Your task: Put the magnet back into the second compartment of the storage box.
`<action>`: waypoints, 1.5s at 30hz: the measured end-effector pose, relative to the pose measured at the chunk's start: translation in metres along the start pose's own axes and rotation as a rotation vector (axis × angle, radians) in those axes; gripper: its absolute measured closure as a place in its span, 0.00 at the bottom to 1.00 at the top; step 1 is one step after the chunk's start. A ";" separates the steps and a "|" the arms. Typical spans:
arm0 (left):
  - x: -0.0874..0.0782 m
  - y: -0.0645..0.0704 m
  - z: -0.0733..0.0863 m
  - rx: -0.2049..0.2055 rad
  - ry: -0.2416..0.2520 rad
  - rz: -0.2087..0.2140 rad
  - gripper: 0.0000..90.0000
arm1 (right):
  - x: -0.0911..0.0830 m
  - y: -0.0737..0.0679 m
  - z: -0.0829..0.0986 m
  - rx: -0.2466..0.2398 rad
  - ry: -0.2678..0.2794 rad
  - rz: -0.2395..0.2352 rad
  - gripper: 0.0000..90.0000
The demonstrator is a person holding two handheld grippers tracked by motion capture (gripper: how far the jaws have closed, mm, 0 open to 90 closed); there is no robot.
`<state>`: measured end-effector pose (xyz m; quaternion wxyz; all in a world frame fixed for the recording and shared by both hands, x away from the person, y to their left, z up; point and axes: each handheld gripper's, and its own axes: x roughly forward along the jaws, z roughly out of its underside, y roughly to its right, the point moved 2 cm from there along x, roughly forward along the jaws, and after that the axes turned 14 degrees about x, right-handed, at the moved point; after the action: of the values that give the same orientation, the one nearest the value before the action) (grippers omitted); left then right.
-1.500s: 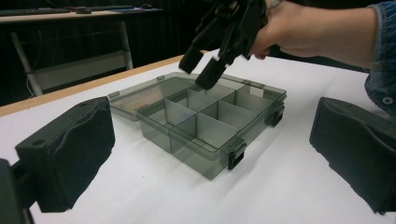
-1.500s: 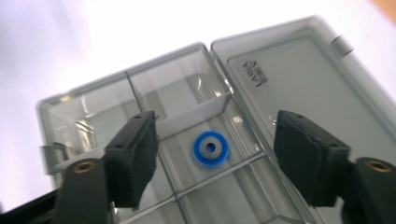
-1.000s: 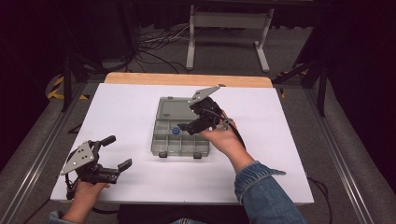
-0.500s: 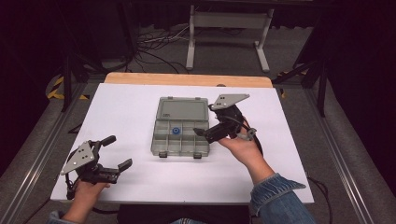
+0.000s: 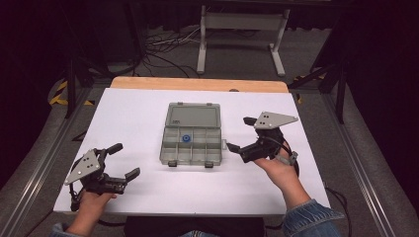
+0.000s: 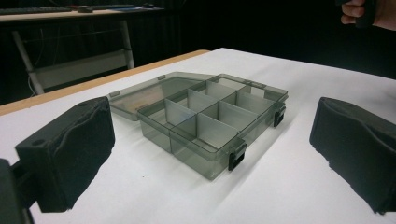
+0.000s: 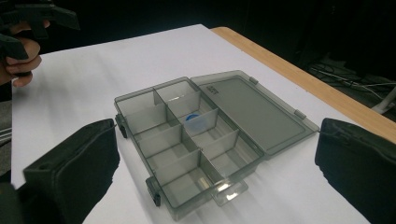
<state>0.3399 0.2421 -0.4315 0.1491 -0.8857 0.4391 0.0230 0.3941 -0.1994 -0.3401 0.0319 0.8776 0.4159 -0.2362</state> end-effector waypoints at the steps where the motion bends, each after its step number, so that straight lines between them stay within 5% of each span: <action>1: 0.000 0.000 0.000 0.000 0.000 0.000 0.01 | -0.002 0.001 0.002 -0.002 0.006 0.006 0.00; 14: 0.000 0.000 0.000 0.004 0.000 -0.003 0.01 | -0.029 0.011 0.030 -0.008 0.108 0.040 0.00; 27: -0.002 -0.001 0.000 -0.003 0.024 0.003 0.00 | -0.034 0.015 0.065 0.005 0.158 0.036 0.00; 30: -0.001 -0.001 0.001 0.000 0.026 0.004 0.00 | -0.034 0.015 0.070 0.014 0.130 0.036 0.00; 35: -0.001 -0.001 0.001 -0.001 0.022 0.010 0.00 | -0.035 0.016 0.081 0.001 0.206 0.020 0.00; 45: -0.001 -0.002 0.003 0.002 0.029 0.008 0.00 | -0.032 0.022 0.105 0.035 0.204 0.029 0.00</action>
<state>0.3410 0.2446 -0.4340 0.1434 -0.8840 0.4448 0.0104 0.3522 -0.2632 -0.4219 -0.0222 0.9035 0.3999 -0.1524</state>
